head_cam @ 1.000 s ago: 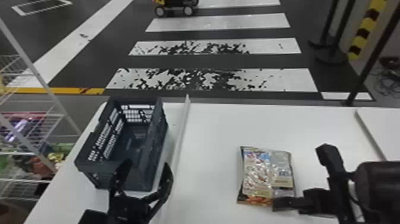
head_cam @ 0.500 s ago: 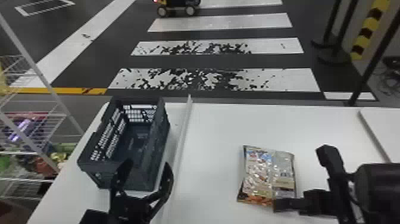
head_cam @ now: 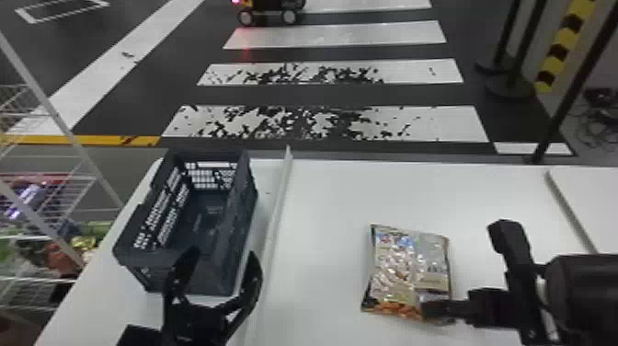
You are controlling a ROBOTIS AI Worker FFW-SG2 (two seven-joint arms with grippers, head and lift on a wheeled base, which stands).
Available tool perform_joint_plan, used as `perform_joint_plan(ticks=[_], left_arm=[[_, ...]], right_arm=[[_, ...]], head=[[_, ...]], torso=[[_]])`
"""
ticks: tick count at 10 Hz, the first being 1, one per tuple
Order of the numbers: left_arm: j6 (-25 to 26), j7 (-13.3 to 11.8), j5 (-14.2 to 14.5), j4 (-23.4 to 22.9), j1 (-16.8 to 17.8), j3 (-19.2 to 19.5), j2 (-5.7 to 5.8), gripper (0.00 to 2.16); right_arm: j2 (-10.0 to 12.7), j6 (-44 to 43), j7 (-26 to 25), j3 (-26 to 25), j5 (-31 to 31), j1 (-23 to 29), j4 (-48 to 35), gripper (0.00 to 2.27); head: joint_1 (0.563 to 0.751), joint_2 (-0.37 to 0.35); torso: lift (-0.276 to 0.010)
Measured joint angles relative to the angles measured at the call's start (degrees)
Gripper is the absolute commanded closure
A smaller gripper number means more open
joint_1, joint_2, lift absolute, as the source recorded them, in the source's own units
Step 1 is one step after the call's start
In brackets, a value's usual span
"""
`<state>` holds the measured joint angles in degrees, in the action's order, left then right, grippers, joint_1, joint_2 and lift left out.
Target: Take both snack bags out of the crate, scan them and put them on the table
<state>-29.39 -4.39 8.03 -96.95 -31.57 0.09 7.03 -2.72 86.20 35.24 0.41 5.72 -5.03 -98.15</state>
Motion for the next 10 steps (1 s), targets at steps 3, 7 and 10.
perform_joint_plan(ticks=[3,7,10], left_arm=[[0.0,0.0,0.0,0.0,0.0,0.0,0.00,0.08],[0.0,0.0,0.0,0.0,0.0,0.0,0.00,0.08],[0.0,0.0,0.1,0.1,0.0,0.1,0.00,0.08]], right_arm=[[0.3,-2.6,-1.1,0.1,-0.4,-0.3,0.0,0.15],[0.4,-3.6,-1.5,0.7,0.1,-1.7,1.4,2.26],[0.4,-2.2,-2.8,0.8,2.0,-1.6,1.2,2.26]], head=[[0.695,0.134],[0.695,0.133],[0.695,0.119]], torso=[[-0.091],[-0.091],[-0.091]])
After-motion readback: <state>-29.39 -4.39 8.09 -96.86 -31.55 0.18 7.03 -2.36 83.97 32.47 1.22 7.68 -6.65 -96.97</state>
